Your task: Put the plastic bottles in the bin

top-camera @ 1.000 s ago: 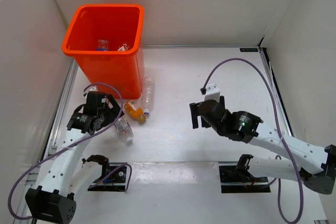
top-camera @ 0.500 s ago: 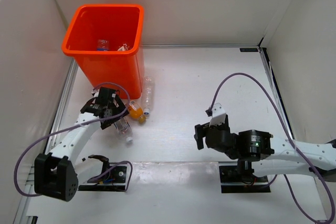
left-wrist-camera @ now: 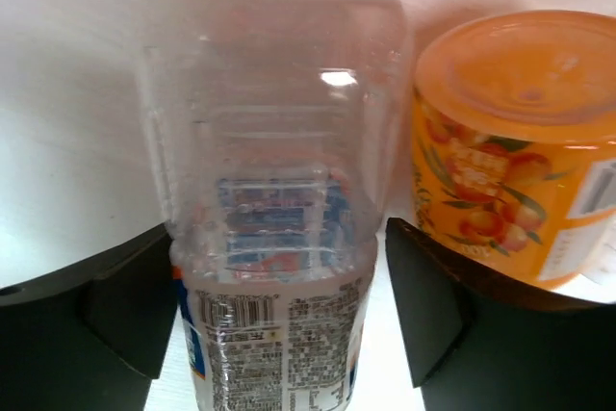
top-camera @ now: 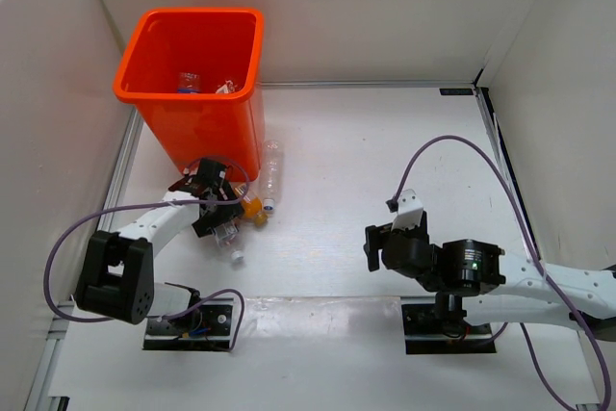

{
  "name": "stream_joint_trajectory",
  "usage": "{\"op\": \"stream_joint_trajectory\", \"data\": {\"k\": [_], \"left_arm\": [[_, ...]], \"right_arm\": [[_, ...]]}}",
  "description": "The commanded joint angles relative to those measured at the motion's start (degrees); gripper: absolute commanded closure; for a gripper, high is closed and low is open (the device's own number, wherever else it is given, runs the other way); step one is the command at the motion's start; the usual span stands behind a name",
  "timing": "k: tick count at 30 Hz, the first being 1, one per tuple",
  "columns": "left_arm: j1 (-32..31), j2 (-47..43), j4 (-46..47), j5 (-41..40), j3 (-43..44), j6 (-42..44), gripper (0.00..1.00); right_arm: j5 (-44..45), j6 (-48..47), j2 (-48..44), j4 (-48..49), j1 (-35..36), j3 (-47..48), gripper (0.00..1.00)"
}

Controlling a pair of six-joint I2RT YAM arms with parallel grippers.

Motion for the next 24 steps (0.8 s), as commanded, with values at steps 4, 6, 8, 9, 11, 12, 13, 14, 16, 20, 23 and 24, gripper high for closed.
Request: {"op": "stream_joint_trajectory", "data": {"k": [4,6,8,9,11,12,13,14,16,20,23,24], "left_arm": [[-0.4,-1.1,3.1,2.6,0.1,0.1,0.28],[-0.4,-1.6,3.4,2.8,0.2,0.4,0.46],[-0.4,-3.5,1.4,2.7,1.3,0.2,0.54],[-0.5,-4.2,0.8,2.0,1.6,0.2,0.58],[-1.2,-8.4,-2.9,0.2,2.3,-0.4,0.58],[-1.5,-10.0,-4.1,-1.5,4.0,-0.6,0.59],[-1.8,-11.3,-5.2,-2.4,4.5,-0.8,0.59],[-3.0,-14.3,-7.5,-5.5,6.0,-0.8,0.59],[-3.6,-20.9,-12.0,-7.7,9.7,-0.6,0.59],[-4.8,-28.7,-16.8,-13.6,16.5,1.6,0.64],[-5.0,-31.9,-18.9,-14.4,24.2,6.0,0.66],[-4.9,-32.6,-19.4,-14.7,28.0,6.6,0.66]], "right_arm": [[1.2,1.2,-0.9,1.1,-1.0,-0.8,0.10],[1.1,1.2,-1.0,1.2,-1.2,-1.0,0.10],[0.7,1.3,-1.4,1.1,-1.3,-1.0,0.10],[0.6,1.2,-1.6,1.1,-1.4,-1.1,0.10],[0.5,1.3,-2.2,1.3,-1.6,-1.3,0.10],[0.5,1.4,-2.6,1.4,-1.6,-1.5,0.10],[0.6,1.3,-2.8,1.4,-2.0,-1.8,0.10],[0.4,1.2,-2.9,1.6,-1.9,-1.8,0.10],[0.3,1.0,-3.0,2.0,-2.4,-2.0,0.10],[-1.2,-0.5,-2.9,2.9,-3.8,-2.0,0.10],[-2.7,-1.3,-3.1,3.4,-5.6,-2.2,0.10],[-3.7,-1.6,-3.1,3.7,-6.5,-2.4,0.10]]}}
